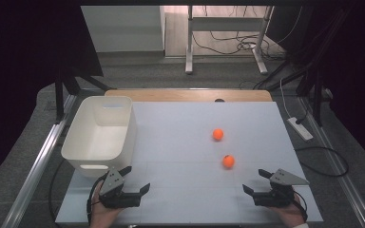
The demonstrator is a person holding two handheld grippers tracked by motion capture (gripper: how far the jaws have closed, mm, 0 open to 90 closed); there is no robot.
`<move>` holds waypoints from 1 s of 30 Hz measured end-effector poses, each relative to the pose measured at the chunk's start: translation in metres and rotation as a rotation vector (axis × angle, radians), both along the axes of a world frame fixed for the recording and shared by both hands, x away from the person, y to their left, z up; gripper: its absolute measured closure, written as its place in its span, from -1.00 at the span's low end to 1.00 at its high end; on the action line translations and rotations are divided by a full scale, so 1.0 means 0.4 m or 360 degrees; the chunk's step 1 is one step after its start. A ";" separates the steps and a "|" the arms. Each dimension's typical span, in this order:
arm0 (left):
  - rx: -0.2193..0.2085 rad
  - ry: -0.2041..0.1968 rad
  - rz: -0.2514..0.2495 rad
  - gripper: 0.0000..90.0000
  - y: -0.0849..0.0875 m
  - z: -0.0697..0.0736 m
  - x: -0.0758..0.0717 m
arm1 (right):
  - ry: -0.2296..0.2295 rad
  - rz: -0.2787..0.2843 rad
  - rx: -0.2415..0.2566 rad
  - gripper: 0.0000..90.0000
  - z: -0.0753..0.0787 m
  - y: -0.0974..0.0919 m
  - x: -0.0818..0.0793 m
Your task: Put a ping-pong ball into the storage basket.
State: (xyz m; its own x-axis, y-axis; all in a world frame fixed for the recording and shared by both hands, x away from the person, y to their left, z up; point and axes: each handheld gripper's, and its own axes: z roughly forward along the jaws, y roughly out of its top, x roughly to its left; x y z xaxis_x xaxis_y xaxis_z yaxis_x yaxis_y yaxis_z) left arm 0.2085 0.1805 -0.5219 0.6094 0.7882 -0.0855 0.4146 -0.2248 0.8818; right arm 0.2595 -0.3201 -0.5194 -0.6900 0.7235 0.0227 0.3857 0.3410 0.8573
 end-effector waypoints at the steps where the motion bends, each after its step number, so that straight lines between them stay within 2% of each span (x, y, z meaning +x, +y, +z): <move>1: -0.0006 0.0006 0.0000 -0.80 -0.001 0.000 0.000 | 0.0002 0.0001 0.0012 -0.74 0.000 0.001 0.001; 5: 0.0012 -0.0005 0.0005 -0.80 -0.002 0.005 0.000 | -0.0006 0.0006 0.0012 -0.74 0.004 0.002 0.005; 12: -0.0017 -0.0005 0.0011 -0.80 -0.002 0.019 0.006 | 0.0004 0.0015 0.0020 -0.73 0.005 0.000 0.009; 20: -0.0010 -0.0024 -0.0004 -0.80 -0.015 0.034 0.000 | 0.0005 0.0007 0.0036 -0.72 0.009 -0.005 0.001; 25: -0.0038 -0.0019 0.0011 -0.80 -0.020 0.044 0.003 | 0.0005 -0.0007 0.0058 -0.72 0.011 -0.005 -0.002; 30: -0.0017 -0.0026 0.0026 -0.79 -0.028 0.052 0.002 | 0.0004 0.0012 0.0046 -0.72 0.012 -0.004 -0.002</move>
State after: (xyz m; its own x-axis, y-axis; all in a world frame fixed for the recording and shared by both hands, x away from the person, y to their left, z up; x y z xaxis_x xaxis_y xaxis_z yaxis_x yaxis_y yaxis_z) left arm 0.2094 0.1695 -0.5012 0.5976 0.7974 -0.0840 0.4035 -0.2085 0.8909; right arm 0.2586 -0.3215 -0.5146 -0.6954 0.7172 0.0450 0.3851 0.3191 0.8659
